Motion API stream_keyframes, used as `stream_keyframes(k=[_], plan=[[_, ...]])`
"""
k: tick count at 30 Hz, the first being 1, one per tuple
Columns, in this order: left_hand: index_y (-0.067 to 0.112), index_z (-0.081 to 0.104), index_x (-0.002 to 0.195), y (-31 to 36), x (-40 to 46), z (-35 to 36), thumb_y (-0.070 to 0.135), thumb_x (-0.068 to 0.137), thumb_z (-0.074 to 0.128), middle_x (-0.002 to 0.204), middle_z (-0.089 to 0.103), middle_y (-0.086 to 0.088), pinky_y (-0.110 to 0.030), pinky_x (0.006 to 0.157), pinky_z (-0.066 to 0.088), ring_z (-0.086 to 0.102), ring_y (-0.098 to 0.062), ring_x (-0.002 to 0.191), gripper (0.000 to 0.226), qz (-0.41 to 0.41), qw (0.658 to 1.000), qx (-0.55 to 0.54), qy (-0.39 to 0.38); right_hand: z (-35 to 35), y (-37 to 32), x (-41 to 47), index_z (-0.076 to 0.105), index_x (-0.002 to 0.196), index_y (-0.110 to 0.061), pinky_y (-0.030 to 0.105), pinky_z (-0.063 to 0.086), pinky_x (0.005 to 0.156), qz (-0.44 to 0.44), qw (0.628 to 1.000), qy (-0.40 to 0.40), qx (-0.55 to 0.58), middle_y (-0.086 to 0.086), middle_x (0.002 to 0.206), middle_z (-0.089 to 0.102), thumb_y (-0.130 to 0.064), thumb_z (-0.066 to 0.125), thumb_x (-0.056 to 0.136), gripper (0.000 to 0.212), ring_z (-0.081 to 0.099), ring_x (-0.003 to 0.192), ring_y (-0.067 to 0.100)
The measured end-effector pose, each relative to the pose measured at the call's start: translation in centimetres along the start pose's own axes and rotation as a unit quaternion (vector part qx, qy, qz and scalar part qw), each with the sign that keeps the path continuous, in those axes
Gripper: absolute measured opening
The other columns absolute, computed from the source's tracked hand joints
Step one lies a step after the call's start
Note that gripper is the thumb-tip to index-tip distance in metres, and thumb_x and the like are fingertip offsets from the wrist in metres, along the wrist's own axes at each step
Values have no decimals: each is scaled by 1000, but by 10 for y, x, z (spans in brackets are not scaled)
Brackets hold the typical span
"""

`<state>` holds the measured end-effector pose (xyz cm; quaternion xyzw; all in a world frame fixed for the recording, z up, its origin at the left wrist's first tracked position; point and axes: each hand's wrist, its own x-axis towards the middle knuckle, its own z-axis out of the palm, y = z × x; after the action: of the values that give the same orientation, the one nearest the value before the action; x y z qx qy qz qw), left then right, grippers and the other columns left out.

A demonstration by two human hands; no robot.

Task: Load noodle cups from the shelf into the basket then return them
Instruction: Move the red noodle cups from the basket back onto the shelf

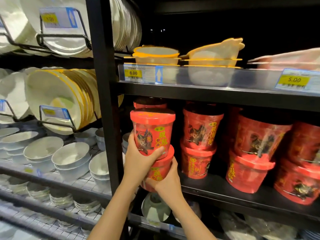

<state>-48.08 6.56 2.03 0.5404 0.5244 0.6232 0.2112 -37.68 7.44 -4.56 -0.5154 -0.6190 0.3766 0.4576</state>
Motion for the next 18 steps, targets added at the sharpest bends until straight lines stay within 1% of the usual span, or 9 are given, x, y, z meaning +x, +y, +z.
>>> stream_keyframes(k=[2, 3, 6, 8, 10, 12, 14, 16, 18], plan=[[25, 36, 129, -6, 9, 2, 52, 50, 82, 120, 56, 8, -22, 85, 47, 57, -6, 107, 96, -10, 1000, 12, -18, 3, 0, 5, 6, 143, -43, 36, 48, 97, -3, 1000, 13, 0, -7, 142, 40, -48, 79, 48, 120, 49, 122, 13], [22, 34, 132, -7, 13, 3, 52, 50, 81, 122, 55, 6, -25, 86, 47, 57, -9, 108, 100, -12, 999, 22, -24, 5, -1, 8, 6, 142, -44, 36, 48, 97, -3, 1000, 20, -1, -6, 143, 39, -49, 77, 47, 119, 49, 122, 13], [23, 27, 138, -11, 25, 5, 64, 44, 73, 126, 53, 4, -32, 93, 48, 55, -11, 110, 112, -13, 998, 46, -35, 7, -3, 17, 6, 144, -38, 38, 47, 97, 0, 999, 36, -10, -5, 144, 36, -50, 79, 49, 121, 48, 124, 17], [27, 25, 139, -15, 33, 7, 68, 44, 72, 131, 49, 3, -40, 97, 48, 53, -13, 116, 114, -12, 997, 64, -39, 8, -3, 23, 7, 146, -29, 38, 46, 98, 3, 999, 43, -16, -3, 145, 35, -44, 84, 54, 121, 47, 125, 19], [28, 25, 139, -18, 39, 10, 71, 45, 72, 133, 46, 2, -43, 96, 48, 50, -14, 119, 114, -11, 996, 76, -44, 9, -3, 30, 11, 145, -23, 37, 46, 97, 9, 999, 49, -23, -2, 142, 37, -40, 85, 58, 115, 48, 124, 20], [28, 25, 140, -20, 43, 12, 71, 46, 72, 134, 45, 3, -40, 97, 47, 49, -14, 120, 114, -11, 996, 75, -48, 9, -1, 37, 19, 139, -20, 36, 47, 93, 16, 998, 57, -33, 0, 136, 42, -39, 85, 58, 106, 51, 119, 21], [23, 25, 141, -21, 47, 16, 64, 51, 74, 134, 46, 3, -33, 96, 45, 48, -13, 120, 111, -16, 996, 70, -48, 9, 1, 43, 25, 133, -19, 36, 48, 90, 22, 997, 66, -42, 1, 130, 46, -39, 86, 58, 98, 53, 115, 23], [19, 28, 139, -23, 51, 20, 53, 60, 78, 130, 48, 2, -29, 92, 43, 49, -15, 118, 100, -26, 997, 61, -45, 9, 2, 47, 26, 131, -19, 36, 47, 91, 26, 996, 68, -46, 2, 128, 46, -40, 85, 59, 96, 53, 116, 24], [21, 29, 139, -23, 55, 23, 50, 63, 78, 126, 48, 5, -28, 90, 41, 49, -12, 115, 95, -26, 998, 51, -38, 9, 4, 50, 25, 134, -19, 36, 45, 93, 23, 996, 70, -48, 3, 128, 45, -40, 85, 60, 98, 51, 117, 25]])
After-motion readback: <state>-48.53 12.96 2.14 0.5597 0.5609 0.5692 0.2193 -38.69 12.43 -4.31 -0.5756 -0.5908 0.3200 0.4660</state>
